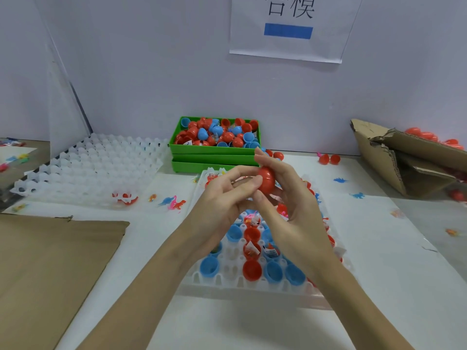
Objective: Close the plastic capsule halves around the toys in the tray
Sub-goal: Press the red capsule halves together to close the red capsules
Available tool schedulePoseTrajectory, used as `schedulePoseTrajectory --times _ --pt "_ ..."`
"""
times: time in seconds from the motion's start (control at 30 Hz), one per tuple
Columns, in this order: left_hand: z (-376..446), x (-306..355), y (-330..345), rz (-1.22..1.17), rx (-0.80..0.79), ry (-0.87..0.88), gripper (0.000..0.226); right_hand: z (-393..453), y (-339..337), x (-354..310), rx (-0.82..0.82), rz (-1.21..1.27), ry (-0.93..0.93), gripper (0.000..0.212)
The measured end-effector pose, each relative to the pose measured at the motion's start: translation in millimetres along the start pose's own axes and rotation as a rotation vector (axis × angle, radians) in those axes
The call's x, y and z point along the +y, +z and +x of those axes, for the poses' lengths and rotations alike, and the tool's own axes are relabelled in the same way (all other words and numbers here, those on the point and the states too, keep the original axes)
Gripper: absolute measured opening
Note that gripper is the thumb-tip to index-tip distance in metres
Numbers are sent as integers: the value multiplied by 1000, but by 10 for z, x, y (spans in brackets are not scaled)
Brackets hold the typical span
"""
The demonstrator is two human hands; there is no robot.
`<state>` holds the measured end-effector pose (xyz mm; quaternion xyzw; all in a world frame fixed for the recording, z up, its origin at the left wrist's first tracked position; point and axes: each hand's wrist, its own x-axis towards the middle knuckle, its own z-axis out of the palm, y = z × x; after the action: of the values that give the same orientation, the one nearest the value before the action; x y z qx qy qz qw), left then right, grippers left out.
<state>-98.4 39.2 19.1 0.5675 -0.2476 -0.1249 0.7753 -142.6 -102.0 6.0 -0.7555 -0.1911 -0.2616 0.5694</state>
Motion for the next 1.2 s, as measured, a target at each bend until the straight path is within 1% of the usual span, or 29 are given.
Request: schedulePoseTrajectory --times 0.13,0.23,0.27,0.3,0.37,0.4,0.43,0.47,0.5,0.53,0.6,0.63,0.7,0.83,1.0,1.2 --pt "9 20 -64 -51 -46 -47 38 2 -25 40 17 -185 -81 54" --pt "6 33 -87 -75 -53 -46 45 0 -25 49 62 -214 -93 51" --pt "0 38 -77 -35 -44 -13 45 -1 -22 36 80 -174 -76 49" --pt "-5 35 -61 72 -15 60 42 0 -20 22 92 -80 -45 46" --pt "-15 20 -39 386 123 308 29 19 -32 -8 98 197 37 41" --pt "-22 4 -29 514 185 429 30 36 -52 -26 92 328 95 39" --pt "-24 -15 -23 613 217 516 40 53 -75 -42 63 472 173 41" --pt "-24 -34 -25 677 203 555 51 68 -94 -57 10 641 266 45" --pt "-23 -40 -22 707 163 548 58 79 -104 -72 -57 808 357 50" --pt "-31 -39 -5 697 115 511 60 86 -104 -82 -120 946 431 54" --pt "-61 -50 41 576 54 431 54 86 -80 -77 -202 1108 523 57" --pt "-78 -55 67 542 64 428 47 78 -64 -68 -227 1155 546 56" --pt "-111 -75 105 574 121 481 36 53 -42 -57 -261 1224 576 52" --pt "-122 -64 118 701 188 558 30 35 -33 -50 -279 1303 603 47" --pt "-98 -77 93 845 167 603 36 8 -16 -32 -227 1353 611 39" --pt "-98 -88 51 933 87 596 30 -1 16 -45 -128 1363 646 34"
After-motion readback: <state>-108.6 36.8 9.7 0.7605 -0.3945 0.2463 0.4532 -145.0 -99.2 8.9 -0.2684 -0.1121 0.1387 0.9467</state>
